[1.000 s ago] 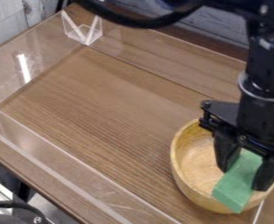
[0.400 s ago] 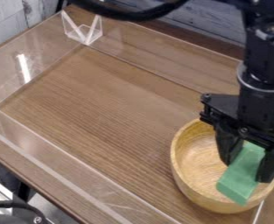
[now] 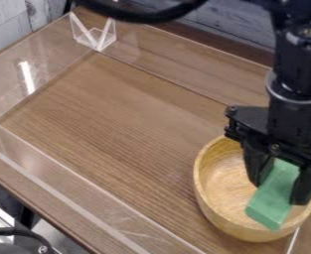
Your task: Put the green block in the brown bowl
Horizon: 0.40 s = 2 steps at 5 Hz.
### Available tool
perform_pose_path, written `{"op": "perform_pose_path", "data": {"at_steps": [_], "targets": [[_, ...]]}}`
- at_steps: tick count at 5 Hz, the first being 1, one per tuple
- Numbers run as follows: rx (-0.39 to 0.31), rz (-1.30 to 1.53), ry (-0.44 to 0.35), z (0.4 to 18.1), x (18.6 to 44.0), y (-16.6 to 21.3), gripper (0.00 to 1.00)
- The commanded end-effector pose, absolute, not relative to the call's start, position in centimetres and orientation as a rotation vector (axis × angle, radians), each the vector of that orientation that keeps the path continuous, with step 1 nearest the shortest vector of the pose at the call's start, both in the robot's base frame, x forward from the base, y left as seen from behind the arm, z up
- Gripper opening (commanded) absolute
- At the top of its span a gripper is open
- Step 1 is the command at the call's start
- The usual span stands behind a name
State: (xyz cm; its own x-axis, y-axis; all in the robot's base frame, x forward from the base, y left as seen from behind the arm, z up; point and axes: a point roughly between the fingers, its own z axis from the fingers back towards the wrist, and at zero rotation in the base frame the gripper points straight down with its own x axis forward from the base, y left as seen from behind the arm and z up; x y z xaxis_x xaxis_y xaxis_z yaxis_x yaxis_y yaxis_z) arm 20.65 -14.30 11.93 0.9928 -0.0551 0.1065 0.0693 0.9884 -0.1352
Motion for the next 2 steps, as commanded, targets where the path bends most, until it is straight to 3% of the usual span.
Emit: {"op": "perform_pose_path", "data": {"at_steps": [1,2], "targets": [[-0.168,-0.045,-0.16,13.3,21.1,-14.3,0.0],[-0.165,-0.022,-0.167,14.3,21.6,-12.8,1.0]]}}
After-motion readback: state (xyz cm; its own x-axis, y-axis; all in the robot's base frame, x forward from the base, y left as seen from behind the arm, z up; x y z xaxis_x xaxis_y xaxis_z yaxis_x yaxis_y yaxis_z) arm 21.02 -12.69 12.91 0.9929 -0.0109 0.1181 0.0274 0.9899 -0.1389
